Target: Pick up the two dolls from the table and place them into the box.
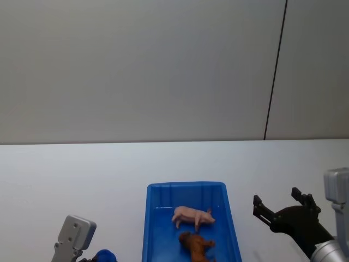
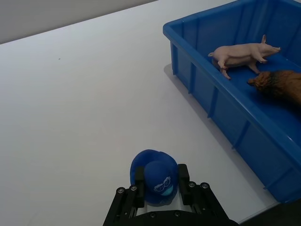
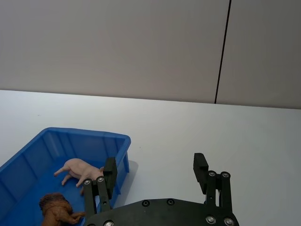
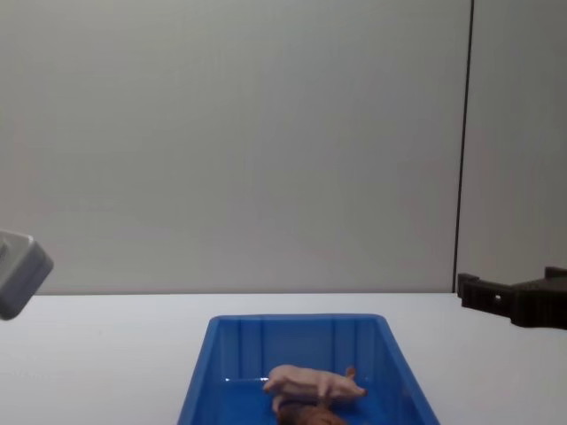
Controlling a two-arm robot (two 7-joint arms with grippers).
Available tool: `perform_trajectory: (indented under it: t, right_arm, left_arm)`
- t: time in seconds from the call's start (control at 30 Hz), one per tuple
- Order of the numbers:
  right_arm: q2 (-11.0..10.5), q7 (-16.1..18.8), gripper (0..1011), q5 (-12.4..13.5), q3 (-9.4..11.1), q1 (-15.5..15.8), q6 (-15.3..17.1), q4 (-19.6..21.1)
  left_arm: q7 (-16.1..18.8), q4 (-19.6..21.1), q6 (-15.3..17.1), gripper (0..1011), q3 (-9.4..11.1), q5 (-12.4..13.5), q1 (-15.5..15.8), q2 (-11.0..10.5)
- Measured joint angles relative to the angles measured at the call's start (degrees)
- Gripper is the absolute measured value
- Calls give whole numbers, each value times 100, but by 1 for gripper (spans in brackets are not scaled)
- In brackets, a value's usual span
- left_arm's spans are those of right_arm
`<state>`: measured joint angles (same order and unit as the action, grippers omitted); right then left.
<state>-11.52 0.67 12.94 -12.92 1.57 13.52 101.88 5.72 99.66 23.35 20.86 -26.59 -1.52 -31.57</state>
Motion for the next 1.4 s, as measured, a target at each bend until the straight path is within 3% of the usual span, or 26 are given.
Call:
perform_trajectory:
  t: [0.37, 0.9, 1.2, 1.4]
  right_arm:
    - [0, 0, 1001, 0, 0, 0, 0, 0]
    - [0, -1, 1001, 0, 0, 0, 0, 0]
    - [0, 0, 1001, 0, 0, 0, 0, 0]
    - [0, -1, 1001, 0, 0, 0, 0, 0]
  left_arm:
    - [-27, -100, -165, 335, -19, 136, 5, 36]
    - [11, 129, -804, 239, -124, 456, 57, 59]
    - [-256, 277, -1209, 195, -173, 652, 165, 89]
    - [-622, 304, -1457, 164, -191, 684, 248, 119]
